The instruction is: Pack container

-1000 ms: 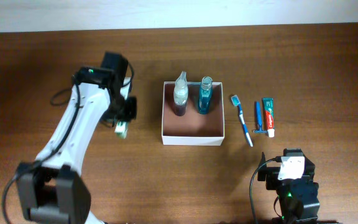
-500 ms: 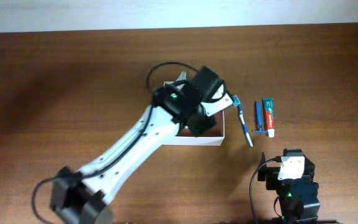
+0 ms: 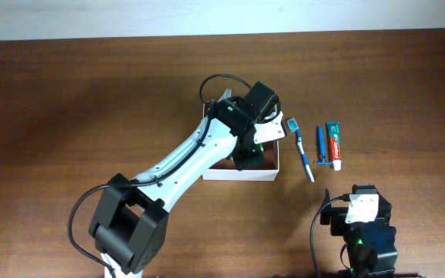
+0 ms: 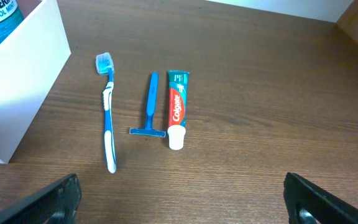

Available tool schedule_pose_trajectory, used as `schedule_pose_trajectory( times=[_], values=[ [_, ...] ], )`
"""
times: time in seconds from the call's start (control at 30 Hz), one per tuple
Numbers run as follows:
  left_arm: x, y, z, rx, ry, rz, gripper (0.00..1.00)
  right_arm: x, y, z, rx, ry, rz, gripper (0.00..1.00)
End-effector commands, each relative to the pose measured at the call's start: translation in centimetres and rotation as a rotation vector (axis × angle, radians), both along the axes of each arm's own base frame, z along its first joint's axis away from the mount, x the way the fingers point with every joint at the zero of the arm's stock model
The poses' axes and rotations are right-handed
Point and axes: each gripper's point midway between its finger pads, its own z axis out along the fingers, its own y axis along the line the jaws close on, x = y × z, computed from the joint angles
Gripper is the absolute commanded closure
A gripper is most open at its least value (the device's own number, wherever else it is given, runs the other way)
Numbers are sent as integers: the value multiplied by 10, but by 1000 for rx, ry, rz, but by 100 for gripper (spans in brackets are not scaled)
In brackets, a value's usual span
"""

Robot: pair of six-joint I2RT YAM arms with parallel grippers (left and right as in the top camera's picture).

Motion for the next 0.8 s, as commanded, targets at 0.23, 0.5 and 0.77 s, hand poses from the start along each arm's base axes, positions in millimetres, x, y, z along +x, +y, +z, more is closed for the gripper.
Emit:
schedule_pose_trajectory(
  times=[0.23, 0.5, 0.77],
  values=[
    [-11, 37, 127, -155, -27, 329, 0, 0, -1, -2, 13, -1, -10, 1],
    [1, 180, 198, -341, -108, 908, 0, 0, -1, -2, 11, -2, -10, 1],
    [9, 277, 205, -398, -131, 1202, 0, 10, 24, 19, 79, -93, 121, 1]
  ],
)
